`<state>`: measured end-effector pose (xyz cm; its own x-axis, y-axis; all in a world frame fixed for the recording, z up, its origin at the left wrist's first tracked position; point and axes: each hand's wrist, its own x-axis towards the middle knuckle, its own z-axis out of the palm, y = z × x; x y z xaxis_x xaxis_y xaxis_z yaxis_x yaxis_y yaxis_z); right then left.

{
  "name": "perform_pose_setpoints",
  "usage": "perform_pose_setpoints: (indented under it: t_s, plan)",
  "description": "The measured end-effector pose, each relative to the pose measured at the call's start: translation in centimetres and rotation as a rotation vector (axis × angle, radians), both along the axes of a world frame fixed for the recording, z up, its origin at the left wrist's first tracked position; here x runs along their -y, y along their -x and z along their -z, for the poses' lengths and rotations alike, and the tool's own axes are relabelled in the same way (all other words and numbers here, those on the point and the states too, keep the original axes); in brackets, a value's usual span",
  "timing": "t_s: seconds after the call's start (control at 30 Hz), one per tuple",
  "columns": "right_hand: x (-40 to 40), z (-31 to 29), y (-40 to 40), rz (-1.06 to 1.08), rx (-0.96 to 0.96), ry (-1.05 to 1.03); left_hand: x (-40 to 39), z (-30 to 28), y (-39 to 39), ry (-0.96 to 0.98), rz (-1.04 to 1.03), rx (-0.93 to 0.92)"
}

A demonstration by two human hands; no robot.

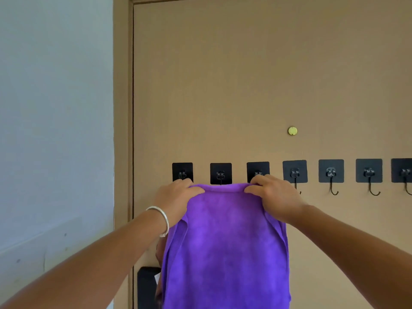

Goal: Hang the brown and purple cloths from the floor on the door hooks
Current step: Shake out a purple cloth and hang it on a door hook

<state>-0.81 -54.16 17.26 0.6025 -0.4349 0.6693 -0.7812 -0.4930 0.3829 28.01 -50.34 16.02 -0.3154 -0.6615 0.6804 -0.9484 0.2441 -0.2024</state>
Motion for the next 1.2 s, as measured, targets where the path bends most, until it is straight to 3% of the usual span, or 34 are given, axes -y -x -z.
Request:
perform_pose_setpoints:
  t_s: [0.33,0.73,0.87,1.03,1.2]
  plan:
    - [3.1,2.2,-6.0,0.298,0.036,-0.174,4.7,0.7,1.8,-0.152,-0.12,-0.06]
    - [3.5,8.4,-6.2,0.196,0.027,-0.28,4.3,6.1,3.9,-0.311,-0.117,0.016]
    - [3.5,9.0,-7.1,0.14,0.007,-0.184,4.9,7.3,4.7,-0.312,-0.18,0.131]
    - [4.5,9.8,-6.5,0.093,0.051,-0.241,5.0,7.9,4.2,-0.303,-0.26,0.291]
    - [4.0,10.4,-3.8,0.051,0.046,-0.26,4.0,5.4,3.8,-0.249,-0.19,0.336]
